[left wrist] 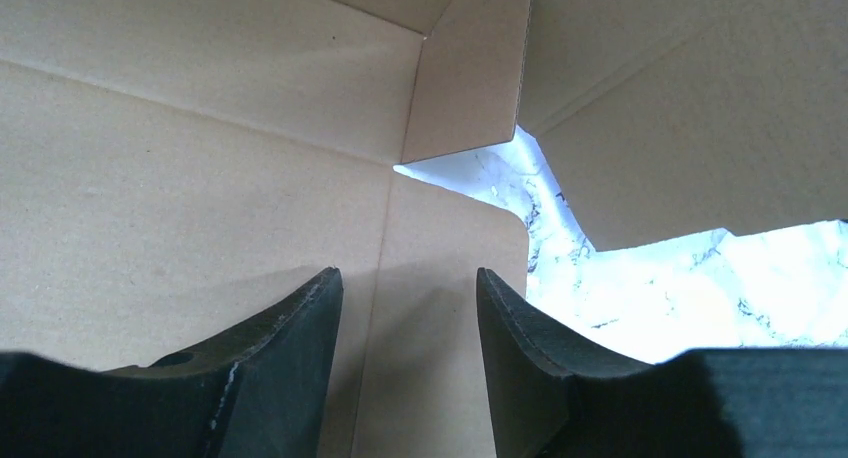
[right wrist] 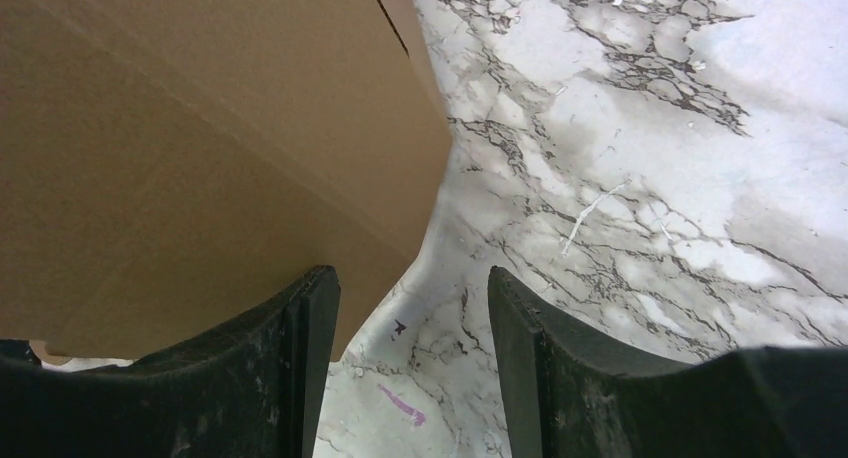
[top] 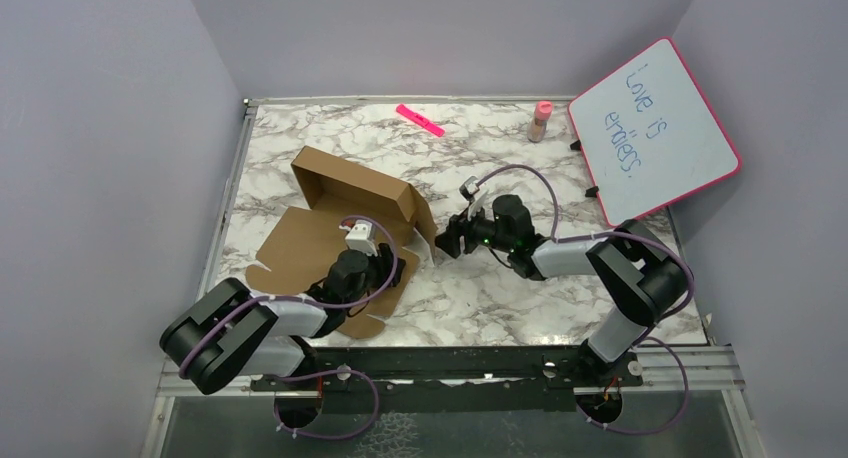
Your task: Fold the paper box
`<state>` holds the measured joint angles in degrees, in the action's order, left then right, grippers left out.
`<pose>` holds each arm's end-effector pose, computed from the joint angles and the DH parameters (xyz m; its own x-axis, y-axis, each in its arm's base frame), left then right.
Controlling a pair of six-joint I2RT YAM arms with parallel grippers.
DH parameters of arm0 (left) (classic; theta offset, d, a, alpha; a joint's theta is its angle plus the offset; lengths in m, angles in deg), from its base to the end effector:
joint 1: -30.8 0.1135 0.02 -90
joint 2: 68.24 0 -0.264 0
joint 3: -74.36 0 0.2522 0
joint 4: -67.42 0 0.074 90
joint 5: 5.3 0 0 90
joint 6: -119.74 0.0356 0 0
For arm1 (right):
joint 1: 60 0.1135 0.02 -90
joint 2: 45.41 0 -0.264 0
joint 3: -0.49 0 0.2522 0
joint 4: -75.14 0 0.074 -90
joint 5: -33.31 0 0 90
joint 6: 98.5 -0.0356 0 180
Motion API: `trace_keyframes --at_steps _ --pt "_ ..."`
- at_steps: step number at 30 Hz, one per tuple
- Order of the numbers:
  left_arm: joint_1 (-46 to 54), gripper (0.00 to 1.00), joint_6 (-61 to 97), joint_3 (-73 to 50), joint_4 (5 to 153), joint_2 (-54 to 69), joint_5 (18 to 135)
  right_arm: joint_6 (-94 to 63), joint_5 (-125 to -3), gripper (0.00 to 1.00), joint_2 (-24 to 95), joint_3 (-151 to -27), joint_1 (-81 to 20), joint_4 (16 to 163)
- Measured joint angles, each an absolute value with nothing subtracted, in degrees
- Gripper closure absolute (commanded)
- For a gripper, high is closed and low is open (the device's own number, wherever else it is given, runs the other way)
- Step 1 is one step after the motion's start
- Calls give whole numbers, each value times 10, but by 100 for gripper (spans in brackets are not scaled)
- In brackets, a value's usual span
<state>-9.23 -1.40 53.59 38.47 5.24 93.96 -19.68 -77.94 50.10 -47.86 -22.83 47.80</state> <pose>0.1550 -0.1227 0.1220 -0.5340 -0.2180 -0.8169 0.2873 0.8619 -0.4178 0.2453 0.2022 0.1550 -0.4269 -0.0969 -0.8991 -0.7666 0.5662 0.3030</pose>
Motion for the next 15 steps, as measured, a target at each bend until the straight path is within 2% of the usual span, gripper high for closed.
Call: trace_keyframes --at_steps 9,15 --pt "-94 69 -12 502 354 124 930 -213 -816 38 515 -498 -228 477" --pt "-99 69 -9 483 350 151 932 -222 -821 38 515 -501 -229 475"
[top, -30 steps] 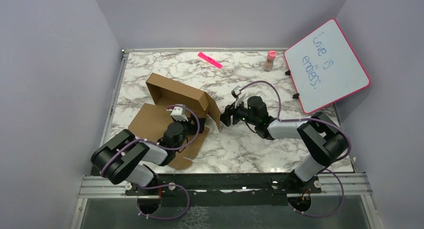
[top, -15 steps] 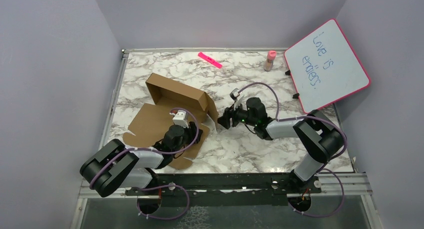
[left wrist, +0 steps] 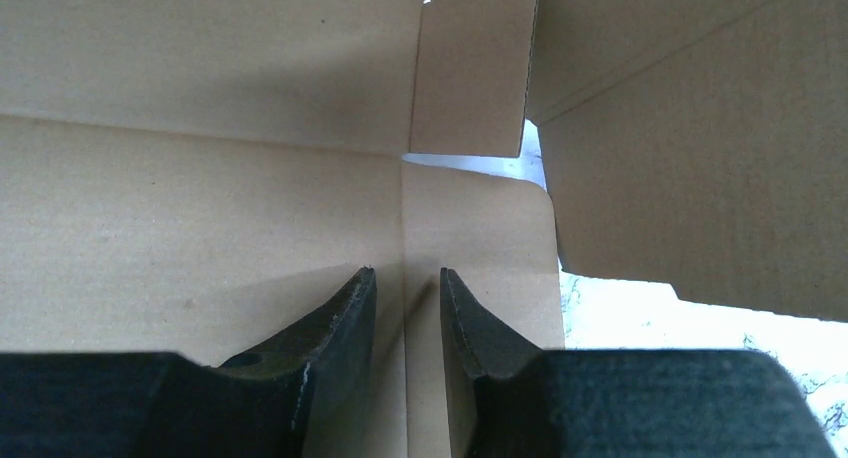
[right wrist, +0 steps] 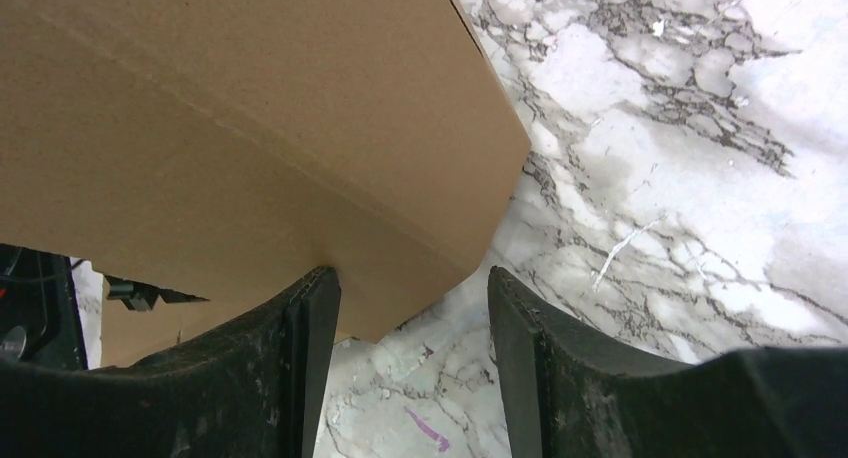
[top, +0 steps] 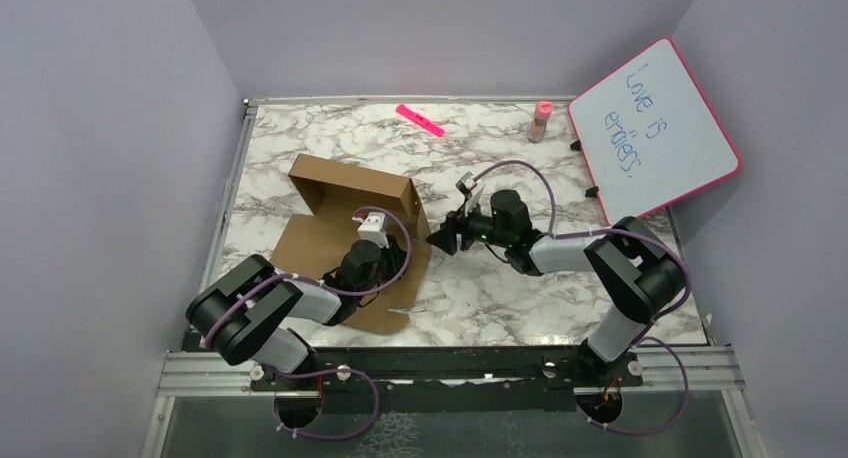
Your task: Fold the paper box
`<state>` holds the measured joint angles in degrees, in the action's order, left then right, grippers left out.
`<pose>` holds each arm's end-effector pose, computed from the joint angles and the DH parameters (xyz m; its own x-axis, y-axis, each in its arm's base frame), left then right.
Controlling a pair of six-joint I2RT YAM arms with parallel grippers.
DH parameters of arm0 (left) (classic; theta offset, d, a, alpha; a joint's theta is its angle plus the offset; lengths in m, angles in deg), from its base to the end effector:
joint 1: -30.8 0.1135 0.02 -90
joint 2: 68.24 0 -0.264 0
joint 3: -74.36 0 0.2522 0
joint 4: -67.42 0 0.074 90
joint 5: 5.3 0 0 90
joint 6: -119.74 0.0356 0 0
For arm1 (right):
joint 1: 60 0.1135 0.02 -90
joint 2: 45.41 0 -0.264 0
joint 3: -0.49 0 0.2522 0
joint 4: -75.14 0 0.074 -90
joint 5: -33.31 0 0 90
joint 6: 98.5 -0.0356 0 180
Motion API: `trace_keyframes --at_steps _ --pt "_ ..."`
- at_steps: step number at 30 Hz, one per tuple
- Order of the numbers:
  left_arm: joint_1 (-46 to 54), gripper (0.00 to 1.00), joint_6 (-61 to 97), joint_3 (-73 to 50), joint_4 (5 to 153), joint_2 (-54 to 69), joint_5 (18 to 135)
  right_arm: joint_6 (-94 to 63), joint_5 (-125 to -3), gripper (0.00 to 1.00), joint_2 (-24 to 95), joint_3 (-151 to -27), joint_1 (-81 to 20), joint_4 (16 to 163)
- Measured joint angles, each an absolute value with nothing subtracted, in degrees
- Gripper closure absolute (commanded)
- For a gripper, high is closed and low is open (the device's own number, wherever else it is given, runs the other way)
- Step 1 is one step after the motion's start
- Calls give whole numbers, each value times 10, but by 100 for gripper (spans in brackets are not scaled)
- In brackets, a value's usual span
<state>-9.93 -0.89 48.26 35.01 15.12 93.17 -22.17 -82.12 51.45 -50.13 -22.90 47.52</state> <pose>0.1739 -0.1428 0.1177 -0.5512 -0.1904 -0.8123 0.3059 0.8597 -0.4091 0.2512 0.2092 0.1596 -0.4529 -0.0749 -0.8884 -0.7845 0.5069 0.3572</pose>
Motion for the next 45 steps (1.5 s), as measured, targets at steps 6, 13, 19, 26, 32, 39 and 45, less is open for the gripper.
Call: trace_keyframes --at_steps 6,13,19,26,32,39,45 --pt "-110 58 -4 456 371 166 945 -222 -813 38 515 -516 -230 477" --pt "-131 47 4 452 405 139 948 -225 -796 38 516 -516 -230 478" --pt "-152 47 24 446 419 138 948 -231 -792 37 518 -520 -230 479" --pt "-159 62 28 433 410 163 973 -231 -786 37 521 -537 -230 484" --pt "-162 63 28 430 408 170 993 -231 -785 37 525 -556 -231 494" --pt "-168 63 28 405 417 193 1016 -231 -784 37 528 -591 -236 501" --pt "-184 63 28 394 420 204 1016 -240 -793 37 532 -618 -230 499"
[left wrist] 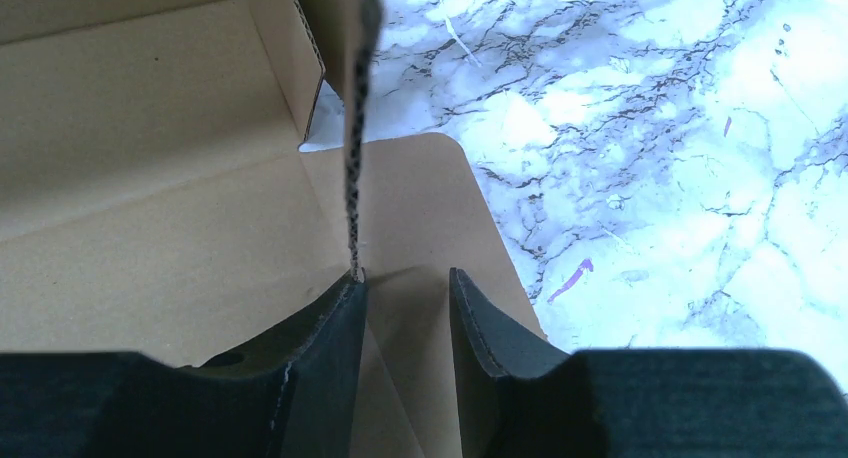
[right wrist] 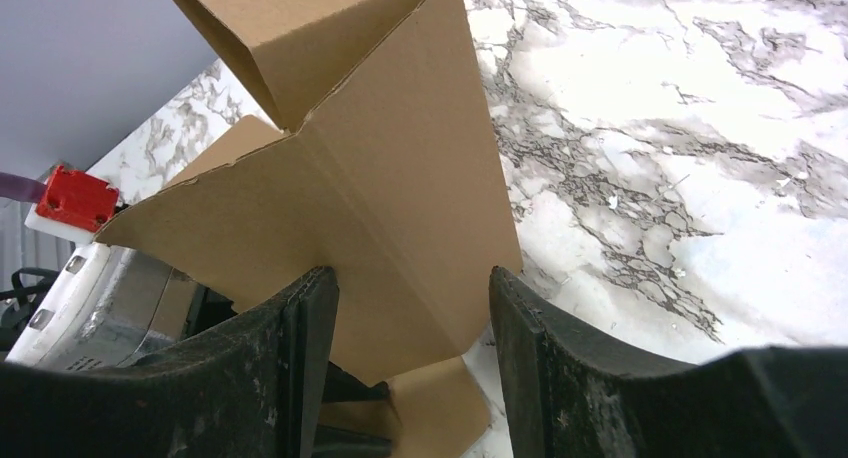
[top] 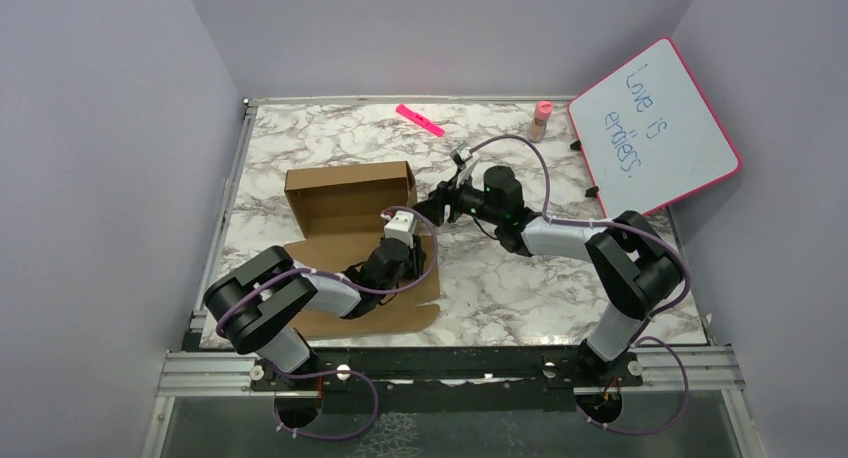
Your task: Fold the paper box
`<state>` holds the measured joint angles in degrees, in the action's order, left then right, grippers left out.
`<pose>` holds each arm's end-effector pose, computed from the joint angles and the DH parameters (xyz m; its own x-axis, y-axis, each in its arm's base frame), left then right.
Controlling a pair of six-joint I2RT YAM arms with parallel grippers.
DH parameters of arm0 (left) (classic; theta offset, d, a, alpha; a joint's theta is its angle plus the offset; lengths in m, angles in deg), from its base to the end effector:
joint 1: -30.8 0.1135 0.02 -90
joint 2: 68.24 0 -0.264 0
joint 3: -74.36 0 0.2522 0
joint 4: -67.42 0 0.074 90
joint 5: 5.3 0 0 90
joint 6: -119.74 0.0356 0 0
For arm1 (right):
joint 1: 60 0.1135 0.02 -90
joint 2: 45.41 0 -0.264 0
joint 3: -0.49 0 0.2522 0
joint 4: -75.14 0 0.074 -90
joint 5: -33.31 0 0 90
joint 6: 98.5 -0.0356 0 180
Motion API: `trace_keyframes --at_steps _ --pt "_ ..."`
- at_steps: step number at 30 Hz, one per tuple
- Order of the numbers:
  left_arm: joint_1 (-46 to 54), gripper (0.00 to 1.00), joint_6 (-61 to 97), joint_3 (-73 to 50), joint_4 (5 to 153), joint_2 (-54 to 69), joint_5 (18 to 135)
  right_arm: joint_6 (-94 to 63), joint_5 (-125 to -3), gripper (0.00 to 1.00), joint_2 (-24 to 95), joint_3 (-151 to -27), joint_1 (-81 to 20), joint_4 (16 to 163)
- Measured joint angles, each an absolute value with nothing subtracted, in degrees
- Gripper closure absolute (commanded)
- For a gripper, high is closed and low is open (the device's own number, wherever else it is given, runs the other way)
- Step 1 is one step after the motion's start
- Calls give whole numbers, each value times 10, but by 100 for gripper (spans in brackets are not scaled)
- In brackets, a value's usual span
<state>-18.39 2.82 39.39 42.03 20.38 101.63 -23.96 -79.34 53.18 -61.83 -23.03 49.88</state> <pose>0.1767 -0.1887 0.1231 -0.5278 -0.0514 -0.8478 0.3561 0.8928 -0.2758 0.2855 0.2321 0.2049 -0.3755 0.0252 -0.9265 -0.7853 0.5222 0.3325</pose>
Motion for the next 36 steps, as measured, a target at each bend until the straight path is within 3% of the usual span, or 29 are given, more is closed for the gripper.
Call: trace_keyframes --at_steps 10,17,24,36 --pt "-186 51 21 395 424 197 1016 -228 -790 37 531 -575 -229 495" --pt "-192 46 11 439 476 107 1010 -217 -790 37 535 -570 -229 482" --pt "-190 47 1 476 501 1 1007 -192 -802 34 564 -579 -229 462" --pt "-93 63 -37 530 510 -59 987 -135 -831 30 593 -595 -229 424"
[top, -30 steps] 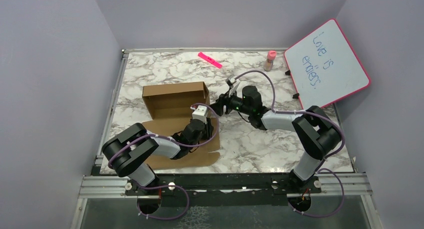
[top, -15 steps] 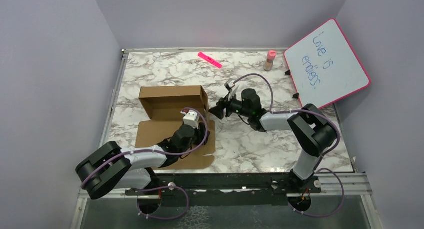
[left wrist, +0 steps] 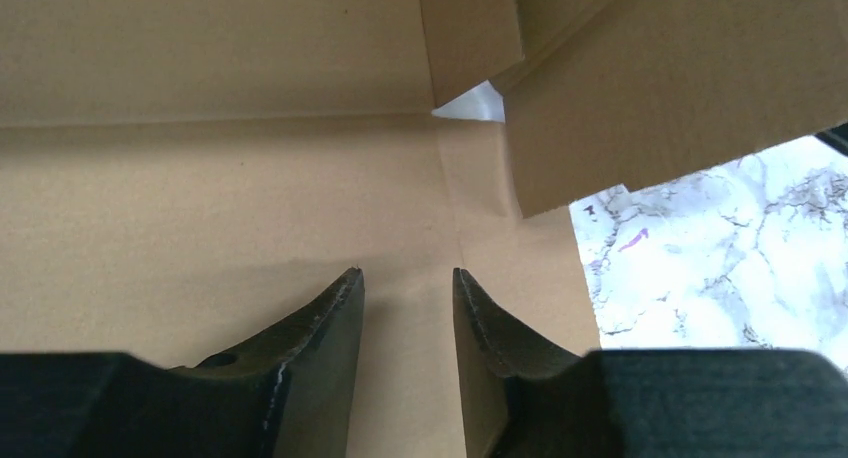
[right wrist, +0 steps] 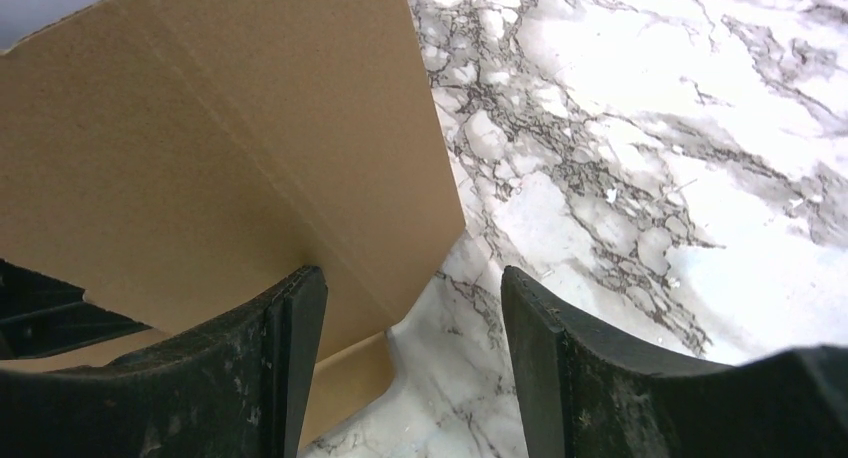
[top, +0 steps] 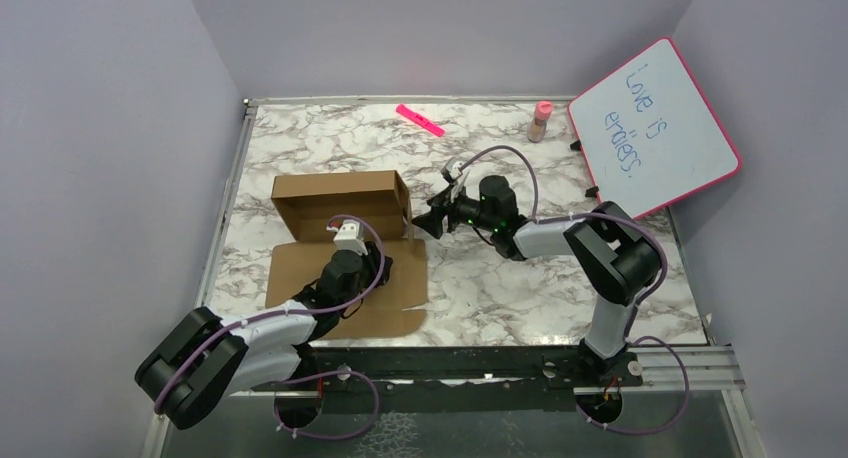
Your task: Fold the paper box
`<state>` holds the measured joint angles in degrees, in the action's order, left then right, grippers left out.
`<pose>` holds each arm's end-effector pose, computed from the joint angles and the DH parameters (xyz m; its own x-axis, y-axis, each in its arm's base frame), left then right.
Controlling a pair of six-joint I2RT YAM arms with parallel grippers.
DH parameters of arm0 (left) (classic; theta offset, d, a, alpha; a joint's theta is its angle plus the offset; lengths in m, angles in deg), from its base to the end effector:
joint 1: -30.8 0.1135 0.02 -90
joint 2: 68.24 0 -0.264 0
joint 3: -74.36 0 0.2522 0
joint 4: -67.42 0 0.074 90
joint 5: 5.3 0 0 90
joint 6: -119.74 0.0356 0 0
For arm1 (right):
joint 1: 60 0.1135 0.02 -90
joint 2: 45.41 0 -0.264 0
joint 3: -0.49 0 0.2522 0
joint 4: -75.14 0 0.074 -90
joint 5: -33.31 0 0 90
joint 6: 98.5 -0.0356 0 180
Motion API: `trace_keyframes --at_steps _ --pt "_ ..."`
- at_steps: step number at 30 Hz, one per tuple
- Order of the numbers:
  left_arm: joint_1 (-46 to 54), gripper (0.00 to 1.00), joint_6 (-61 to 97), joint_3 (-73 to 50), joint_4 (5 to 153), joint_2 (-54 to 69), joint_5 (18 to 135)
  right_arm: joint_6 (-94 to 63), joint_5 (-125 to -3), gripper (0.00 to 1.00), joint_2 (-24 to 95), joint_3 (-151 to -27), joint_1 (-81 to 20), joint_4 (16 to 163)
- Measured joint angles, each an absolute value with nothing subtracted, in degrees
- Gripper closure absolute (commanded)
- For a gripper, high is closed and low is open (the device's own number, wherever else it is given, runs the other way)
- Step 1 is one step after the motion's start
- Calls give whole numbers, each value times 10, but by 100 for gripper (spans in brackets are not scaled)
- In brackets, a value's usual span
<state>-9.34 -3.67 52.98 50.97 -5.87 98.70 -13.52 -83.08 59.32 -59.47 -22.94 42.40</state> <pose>0.1483 -0.1138 0.1369 -0.5168 -0.2631 -0.8147 0.2069 0.8850 -0.4170 0.2855 0.2354 0.1691 -0.2433 -0.0855 -0.9662 -0.8688 0.4621 0.1779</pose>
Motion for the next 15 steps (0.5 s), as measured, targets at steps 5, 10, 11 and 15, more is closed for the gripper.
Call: trace_keyframes --at_steps 5,10,11,15 --pt "-74 65 -49 536 513 -55 975 -122 -845 30 614 -611 -229 414" --pt "-70 71 -52 530 501 -12 962 -114 -860 29 632 -630 -229 405" --pt "-68 72 -51 527 498 -5 960 -114 -862 29 635 -635 -228 404" --pt "-67 75 -49 515 480 25 950 -113 -870 29 649 -659 -224 401"
